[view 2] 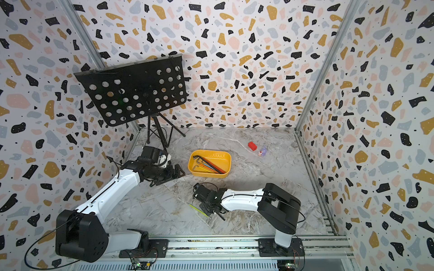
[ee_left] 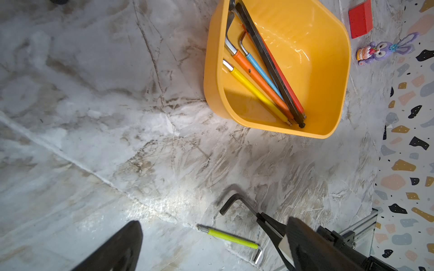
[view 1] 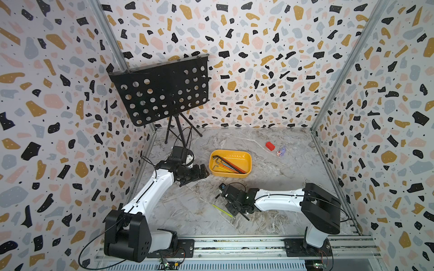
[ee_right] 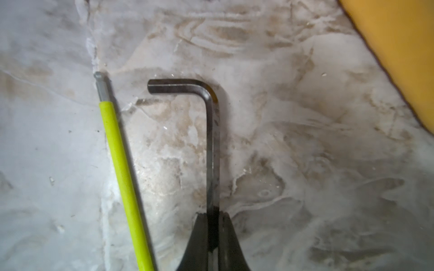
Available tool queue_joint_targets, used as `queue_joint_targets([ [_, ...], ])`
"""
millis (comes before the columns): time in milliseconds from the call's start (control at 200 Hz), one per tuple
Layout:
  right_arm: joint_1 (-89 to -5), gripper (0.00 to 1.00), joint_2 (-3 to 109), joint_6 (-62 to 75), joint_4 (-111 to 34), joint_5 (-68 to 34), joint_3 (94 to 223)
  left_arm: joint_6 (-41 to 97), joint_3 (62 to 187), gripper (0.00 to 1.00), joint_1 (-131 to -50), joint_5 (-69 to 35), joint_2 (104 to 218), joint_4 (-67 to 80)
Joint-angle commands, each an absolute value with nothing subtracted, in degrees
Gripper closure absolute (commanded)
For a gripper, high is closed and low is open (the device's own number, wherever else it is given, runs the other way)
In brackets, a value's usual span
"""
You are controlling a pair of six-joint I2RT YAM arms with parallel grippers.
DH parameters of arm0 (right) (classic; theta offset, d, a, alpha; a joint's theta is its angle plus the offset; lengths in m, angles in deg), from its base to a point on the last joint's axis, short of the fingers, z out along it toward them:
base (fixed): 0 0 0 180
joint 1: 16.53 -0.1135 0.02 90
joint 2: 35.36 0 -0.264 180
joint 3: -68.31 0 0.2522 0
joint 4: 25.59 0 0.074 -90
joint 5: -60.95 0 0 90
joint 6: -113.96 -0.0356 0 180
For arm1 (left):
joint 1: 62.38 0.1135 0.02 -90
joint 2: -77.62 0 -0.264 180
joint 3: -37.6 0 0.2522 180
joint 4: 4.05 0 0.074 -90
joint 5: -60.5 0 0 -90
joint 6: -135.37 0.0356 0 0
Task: Put the hex key on the desktop into the storage box
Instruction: Pick up the Allen key from the center of the board, then place the Allen key in the storage box.
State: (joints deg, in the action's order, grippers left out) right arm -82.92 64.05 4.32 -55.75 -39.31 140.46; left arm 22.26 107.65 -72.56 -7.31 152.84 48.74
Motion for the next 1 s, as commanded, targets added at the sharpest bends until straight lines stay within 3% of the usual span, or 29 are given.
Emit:
queue_joint_targets([
  [0, -82.7, 1.0, 60.0, 5.4, -57.5, -41.6, 140.6, 23.3, 108.8, 0.0, -72.2, -7.2, 152.1, 49.3],
  [270, -80.1, 1.0, 56.6, 8.5, -58.9, -42.6, 142.1, 21.9, 110.4, 0.0, -72.1, -6.3, 151.4, 47.8],
  [571, -71.6, 1.0, 55.7, 14.1, -58.1, -37.4, 148.7, 20.8, 124.1, 0.0, -72.0, -4.9, 157.0, 46.6],
  [996, -59.3, 1.0, 68.8, 27.3, -63.5, -22.9, 170.8, 20.6, 122.3, 0.0, -70.5, -2.6, 161.0, 41.1],
])
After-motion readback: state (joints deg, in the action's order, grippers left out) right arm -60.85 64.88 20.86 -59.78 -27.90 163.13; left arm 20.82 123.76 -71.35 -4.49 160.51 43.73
